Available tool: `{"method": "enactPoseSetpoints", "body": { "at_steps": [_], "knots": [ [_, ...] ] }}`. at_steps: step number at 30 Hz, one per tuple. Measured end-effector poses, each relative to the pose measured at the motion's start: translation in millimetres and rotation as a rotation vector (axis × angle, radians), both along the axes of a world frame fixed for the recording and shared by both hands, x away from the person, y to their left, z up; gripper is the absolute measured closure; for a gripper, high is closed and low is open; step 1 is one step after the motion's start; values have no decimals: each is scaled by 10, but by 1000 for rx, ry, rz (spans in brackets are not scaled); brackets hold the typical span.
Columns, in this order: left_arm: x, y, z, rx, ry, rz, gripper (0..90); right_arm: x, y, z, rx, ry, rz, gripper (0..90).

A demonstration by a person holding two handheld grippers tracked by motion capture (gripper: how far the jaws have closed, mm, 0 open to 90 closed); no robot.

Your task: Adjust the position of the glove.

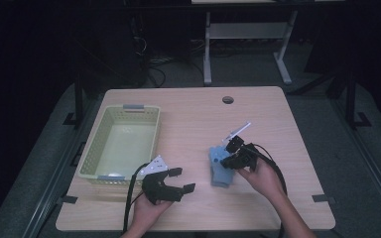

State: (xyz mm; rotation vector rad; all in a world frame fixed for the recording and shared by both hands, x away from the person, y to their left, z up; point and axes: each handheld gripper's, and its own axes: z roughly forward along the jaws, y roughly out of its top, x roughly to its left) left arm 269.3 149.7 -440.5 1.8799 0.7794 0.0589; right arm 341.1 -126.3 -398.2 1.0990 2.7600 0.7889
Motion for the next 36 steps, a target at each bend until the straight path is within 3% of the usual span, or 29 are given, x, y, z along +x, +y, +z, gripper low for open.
{"method": "enactPoseSetpoints", "body": {
  "at_steps": [7,19,21,22,24,25,28,30,35,36],
  "knots": [
    [-8,-1,10,3,-13,-9,196,42,53,-68,-12,18,-1,832],
    [-2,-5,1,-8,8,-5,197,99,40,-321,-33,59,-28,801],
    [4,-5,-10,-14,19,-3,197,106,38,-329,-30,61,-38,754],
    [8,1,-20,-11,20,-4,197,109,37,-324,-34,61,-45,663],
    [8,6,-18,-7,22,-4,197,108,33,-309,-31,59,-57,645],
    [8,6,-17,-11,20,-1,197,104,26,-290,-23,45,-60,646],
    [5,6,-5,-11,15,4,197,73,55,-227,-3,-7,-65,761],
    [6,6,-6,-9,15,6,197,72,97,-227,-3,-16,-55,811],
    [6,-4,-29,-4,24,6,197,116,185,-316,-16,1,-42,848],
    [-2,-20,-32,-5,25,7,198,141,211,-391,-14,15,-40,852]
  ]
}}
